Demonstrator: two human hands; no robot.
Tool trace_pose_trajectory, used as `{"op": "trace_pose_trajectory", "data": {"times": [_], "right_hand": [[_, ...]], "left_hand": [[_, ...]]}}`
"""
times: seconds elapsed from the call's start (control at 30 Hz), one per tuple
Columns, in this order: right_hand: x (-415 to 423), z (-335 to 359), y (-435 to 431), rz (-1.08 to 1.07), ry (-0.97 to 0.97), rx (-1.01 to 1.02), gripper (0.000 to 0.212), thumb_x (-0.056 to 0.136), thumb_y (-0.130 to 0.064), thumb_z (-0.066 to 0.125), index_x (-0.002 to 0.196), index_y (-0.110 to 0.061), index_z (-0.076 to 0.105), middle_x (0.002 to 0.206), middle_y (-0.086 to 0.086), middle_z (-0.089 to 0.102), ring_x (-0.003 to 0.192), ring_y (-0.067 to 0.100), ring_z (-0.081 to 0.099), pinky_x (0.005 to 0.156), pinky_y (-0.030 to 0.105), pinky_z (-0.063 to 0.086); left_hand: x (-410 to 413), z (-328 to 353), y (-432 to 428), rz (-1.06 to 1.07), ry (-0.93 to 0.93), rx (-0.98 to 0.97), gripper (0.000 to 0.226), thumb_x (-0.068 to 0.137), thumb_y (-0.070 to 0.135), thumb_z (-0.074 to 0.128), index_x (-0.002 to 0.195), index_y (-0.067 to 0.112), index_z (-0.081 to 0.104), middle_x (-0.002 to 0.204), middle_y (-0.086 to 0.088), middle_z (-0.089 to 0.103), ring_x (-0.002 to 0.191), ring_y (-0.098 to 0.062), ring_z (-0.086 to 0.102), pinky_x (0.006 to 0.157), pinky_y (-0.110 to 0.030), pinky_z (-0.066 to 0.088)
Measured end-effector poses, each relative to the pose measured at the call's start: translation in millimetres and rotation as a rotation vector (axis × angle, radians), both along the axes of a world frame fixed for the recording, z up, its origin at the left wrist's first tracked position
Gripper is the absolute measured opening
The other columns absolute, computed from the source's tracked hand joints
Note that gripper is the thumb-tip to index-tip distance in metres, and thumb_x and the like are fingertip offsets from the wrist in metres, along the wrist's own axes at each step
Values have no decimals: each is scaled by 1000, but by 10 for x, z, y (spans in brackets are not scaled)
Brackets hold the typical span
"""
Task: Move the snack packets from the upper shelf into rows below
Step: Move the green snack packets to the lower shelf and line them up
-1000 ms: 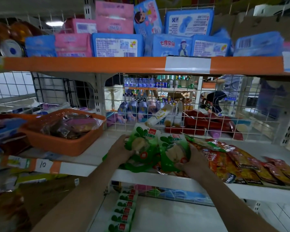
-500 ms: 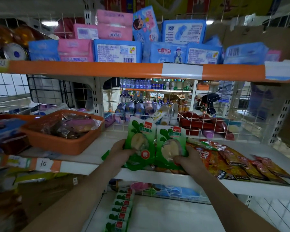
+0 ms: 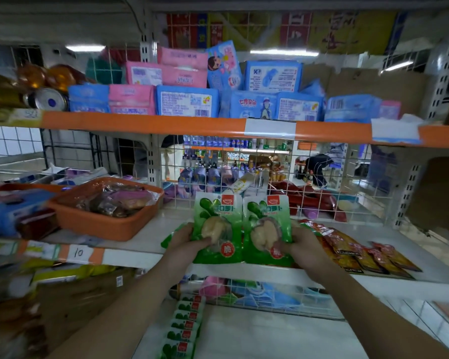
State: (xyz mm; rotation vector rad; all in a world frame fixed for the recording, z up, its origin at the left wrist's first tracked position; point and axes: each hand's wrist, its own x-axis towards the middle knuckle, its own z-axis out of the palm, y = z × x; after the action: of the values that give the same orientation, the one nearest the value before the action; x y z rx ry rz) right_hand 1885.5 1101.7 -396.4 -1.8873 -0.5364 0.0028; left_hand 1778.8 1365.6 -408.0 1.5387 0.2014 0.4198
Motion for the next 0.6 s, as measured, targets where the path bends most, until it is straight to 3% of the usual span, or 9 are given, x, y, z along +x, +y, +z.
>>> {"op": "trace_pose_trajectory", "data": {"times": [0.03,0.13,0.27,0.37,0.5,0.6], "right_hand": [[-46,2,-52,11,5,20,18,82,2,73,96,-8,74,96,15,75,92,37,68,83,52,56],[-196,6,-204,59,37,81,25,83,5,71,103,-9,73,101,10,76,88,19,73,72,30,60],[-375,-81,-379,91,103,105,27,82,4,72,108,-6,72,98,9,77,92,26,73,85,43,59],[-563,-275,-490,87,153,133,28,81,6,73,106,-5,73,98,12,77,93,30,73,87,48,59],[-769,-552,-598,74,229,152,30,79,9,74,107,-2,72,98,15,76,94,33,73,88,49,58],[-909,-762,-673,103,328,176,34,80,8,72,112,-3,70,104,18,75,97,35,72,88,51,57]], "left_hand": [[-21,0,-4,-15,-5,-2,37,85,3,74,121,11,66,115,-7,72,109,-25,67,103,-47,50],[-113,7,-67,-62,-2,-33,42,87,2,71,127,10,64,119,-7,71,113,-26,66,106,-46,48],[-238,-46,-182,-95,31,-33,41,84,0,73,124,9,66,117,-10,72,111,-26,67,103,-46,50],[-346,-173,-261,-112,57,8,65,71,15,87,131,14,62,129,-4,67,118,-21,63,105,-46,49],[-554,-389,-352,-125,121,3,49,77,-2,79,122,11,66,112,-6,74,105,-23,70,96,-44,55],[-681,-629,-347,-171,185,2,47,77,4,82,120,15,68,114,-6,74,108,-27,69,97,-50,53]]}}
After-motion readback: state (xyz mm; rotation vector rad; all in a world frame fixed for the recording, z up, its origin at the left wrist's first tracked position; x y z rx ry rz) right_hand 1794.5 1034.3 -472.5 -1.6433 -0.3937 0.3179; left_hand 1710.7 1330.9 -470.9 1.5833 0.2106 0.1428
